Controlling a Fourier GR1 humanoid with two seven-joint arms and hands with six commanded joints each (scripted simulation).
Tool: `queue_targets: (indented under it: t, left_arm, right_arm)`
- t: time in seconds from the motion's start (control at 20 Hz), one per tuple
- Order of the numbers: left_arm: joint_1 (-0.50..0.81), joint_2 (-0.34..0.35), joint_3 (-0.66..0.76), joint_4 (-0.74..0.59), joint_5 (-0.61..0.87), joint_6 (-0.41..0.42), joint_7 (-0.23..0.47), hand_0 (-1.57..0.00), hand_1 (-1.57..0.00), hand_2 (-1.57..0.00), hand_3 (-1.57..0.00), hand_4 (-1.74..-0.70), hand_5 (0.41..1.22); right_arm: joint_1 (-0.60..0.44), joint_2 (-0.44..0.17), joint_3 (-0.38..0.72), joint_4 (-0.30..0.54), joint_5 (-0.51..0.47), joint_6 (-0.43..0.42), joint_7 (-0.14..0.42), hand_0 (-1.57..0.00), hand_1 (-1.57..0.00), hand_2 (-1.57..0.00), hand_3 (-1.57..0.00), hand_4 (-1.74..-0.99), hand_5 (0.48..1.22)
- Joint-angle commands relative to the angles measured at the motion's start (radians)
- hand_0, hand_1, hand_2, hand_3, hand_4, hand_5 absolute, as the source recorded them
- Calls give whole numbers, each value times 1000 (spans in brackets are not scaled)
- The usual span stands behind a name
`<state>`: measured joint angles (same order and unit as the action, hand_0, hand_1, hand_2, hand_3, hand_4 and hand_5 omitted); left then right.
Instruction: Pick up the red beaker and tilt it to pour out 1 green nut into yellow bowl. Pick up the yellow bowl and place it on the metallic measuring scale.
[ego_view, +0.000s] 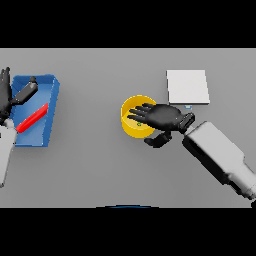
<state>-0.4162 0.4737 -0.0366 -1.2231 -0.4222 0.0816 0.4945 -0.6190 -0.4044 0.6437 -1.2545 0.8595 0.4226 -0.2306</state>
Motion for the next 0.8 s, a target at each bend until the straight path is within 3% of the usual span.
queue_targets:
  t: [0.0, 0.1, 0.3, 0.65, 0.75]
  left_arm:
    - [-3, 1, 1, 10, 0, 1, -8, 1, 1, 1, 1, -739, 699]
    - [1, 7, 8, -1, 8, -3, -14, 1, 1, 1, 1, -743, 699]
    - [19, 11, 12, -10, 13, -3, -16, 1, 1, 1, 1, -744, 698]
    - [16, 11, 13, 0, 10, 1, -13, 1, 1, 1, 1, -745, 699]
    - [21, 8, 12, -5, 11, 2, -16, 1, 1, 1, 1, -750, 701]
  right_arm:
    - [-16, 3, 8, 9, 4, 10, -6, 1, 1, 1, 1, -1245, 730]
    - [-40, 24, 29, 48, 28, 6, 15, 1, 1, 1, 1, -1255, 733]
    - [-81, 40, 49, 107, 40, 24, 4, 1, 1, 1, 1, -1261, 736]
    - [-92, 63, 52, 154, 22, 92, 30, 1, 1, -23, -72, -1289, 758]
    - [-85, 75, 43, 159, 13, 118, 75, -26, -36, -71, -141, -1302, 805]
